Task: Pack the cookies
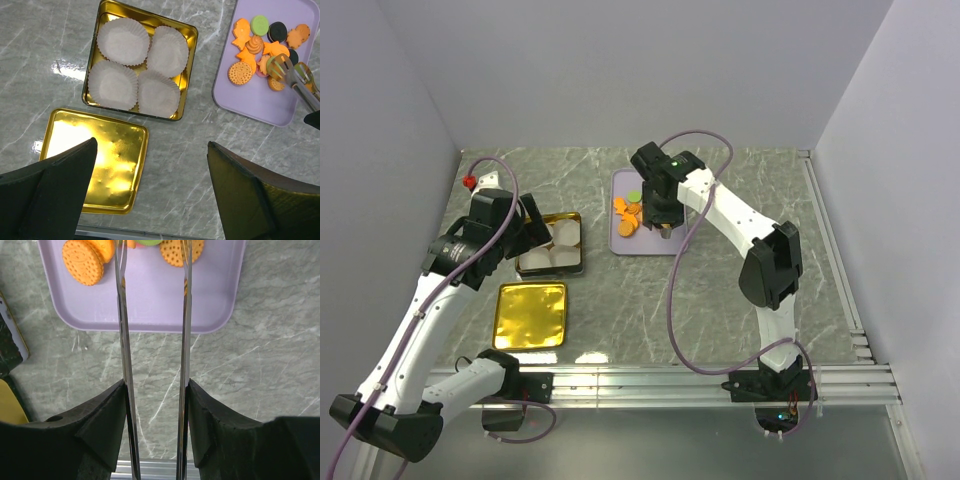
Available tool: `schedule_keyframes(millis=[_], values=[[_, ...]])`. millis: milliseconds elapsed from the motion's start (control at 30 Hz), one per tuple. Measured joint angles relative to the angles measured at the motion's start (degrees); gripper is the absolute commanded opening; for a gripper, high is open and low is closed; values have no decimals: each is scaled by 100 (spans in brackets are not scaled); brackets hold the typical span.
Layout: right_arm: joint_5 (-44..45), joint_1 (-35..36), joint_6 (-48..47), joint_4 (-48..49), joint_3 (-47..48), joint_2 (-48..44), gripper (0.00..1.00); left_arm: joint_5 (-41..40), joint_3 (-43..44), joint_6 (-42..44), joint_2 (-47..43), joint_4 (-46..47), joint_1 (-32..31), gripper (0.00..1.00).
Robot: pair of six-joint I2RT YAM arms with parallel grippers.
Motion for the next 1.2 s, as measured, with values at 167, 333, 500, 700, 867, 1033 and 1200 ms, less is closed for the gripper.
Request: schedule_keyframes(millis=[167, 333, 500, 700, 867, 1033, 1200], values=[[-85, 0, -20, 11, 0, 83, 55, -2, 0, 0, 4, 0, 0, 98], [-122, 0, -44, 15, 2, 234, 55, -4, 0, 0, 7, -2, 0, 98], [-116, 0, -61, 22, 2, 264, 49, -33, 0, 0, 7, -2, 0, 98], [-120, 0, -70, 20, 2, 264, 40, -48, 0, -2, 7, -2, 0, 97], [-125, 0, -52, 22, 0, 258, 39, -46, 2, -2, 7, -2, 0, 97], [-122, 0, -33, 11, 0, 149, 38, -48, 24, 0, 17, -4, 0, 97], [-127, 0, -31, -13, 0, -177, 37, -44, 146, 20, 20, -4, 0, 99]])
